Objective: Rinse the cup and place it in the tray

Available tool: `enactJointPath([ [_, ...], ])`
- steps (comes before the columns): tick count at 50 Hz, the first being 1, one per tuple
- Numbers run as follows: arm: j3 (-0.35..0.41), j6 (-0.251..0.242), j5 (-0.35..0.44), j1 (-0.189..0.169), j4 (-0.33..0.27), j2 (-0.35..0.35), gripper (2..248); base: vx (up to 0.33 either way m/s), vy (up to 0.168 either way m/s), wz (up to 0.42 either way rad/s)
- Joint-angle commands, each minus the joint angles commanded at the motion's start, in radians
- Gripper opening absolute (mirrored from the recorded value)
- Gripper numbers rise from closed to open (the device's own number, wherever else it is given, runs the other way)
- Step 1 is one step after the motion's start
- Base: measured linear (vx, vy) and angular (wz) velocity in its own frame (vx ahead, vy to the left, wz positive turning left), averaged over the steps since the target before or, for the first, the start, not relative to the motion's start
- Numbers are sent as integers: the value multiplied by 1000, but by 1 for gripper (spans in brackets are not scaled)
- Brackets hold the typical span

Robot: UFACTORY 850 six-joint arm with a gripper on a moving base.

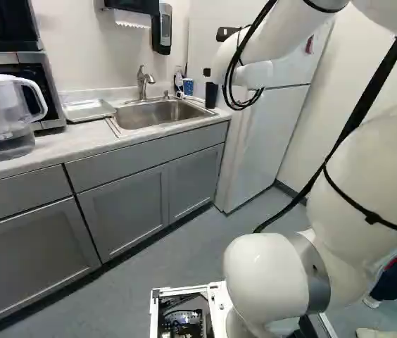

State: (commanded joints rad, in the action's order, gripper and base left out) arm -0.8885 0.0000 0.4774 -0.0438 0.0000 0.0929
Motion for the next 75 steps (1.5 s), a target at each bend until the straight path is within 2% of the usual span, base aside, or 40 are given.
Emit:
enactJointPath([
  [57,-133,0,-79,1,0,-16,247,0,0,0],
  [75,-135,0,-79,1,0,-16,247,0,0,0],
])
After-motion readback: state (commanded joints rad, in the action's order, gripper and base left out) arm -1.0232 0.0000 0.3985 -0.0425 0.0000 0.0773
